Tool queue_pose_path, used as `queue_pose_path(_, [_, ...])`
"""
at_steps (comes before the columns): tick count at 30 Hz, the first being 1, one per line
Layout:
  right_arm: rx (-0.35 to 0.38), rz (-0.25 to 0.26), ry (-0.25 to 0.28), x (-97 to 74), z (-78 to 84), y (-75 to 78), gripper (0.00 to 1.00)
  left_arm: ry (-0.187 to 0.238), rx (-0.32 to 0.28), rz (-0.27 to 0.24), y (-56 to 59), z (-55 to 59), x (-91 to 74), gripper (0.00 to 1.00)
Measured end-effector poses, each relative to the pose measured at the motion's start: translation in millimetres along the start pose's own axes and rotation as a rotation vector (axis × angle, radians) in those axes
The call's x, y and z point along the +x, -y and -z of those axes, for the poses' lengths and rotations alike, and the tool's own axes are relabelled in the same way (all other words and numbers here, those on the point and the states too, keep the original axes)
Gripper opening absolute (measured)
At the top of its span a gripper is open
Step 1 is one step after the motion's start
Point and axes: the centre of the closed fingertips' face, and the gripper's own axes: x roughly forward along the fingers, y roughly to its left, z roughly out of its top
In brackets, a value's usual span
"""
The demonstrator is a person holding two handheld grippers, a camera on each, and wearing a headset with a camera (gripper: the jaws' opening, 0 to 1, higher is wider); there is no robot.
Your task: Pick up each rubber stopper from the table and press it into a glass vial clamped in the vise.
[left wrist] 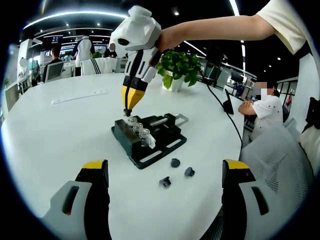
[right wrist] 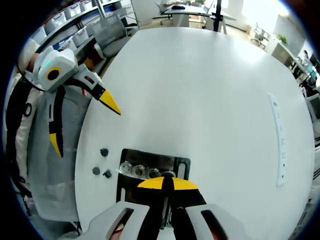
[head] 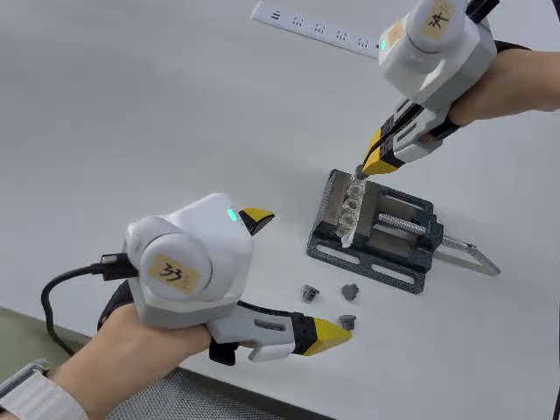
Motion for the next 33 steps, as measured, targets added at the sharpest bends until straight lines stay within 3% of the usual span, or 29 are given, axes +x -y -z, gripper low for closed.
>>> queue_pose_path(10, [-0.046,0.021,-0.041,0.8,-0.1,-1.3,0.00,-0.002,-0.001,0.004,1.6,0.0,0.0,0.94])
queue_pose_path(33, [-0.052,0.018,-0.082,3.6,0.5,-1.2,0.00,0.001,-0.007,0.008,2.5,-1.1,2.7,0.94])
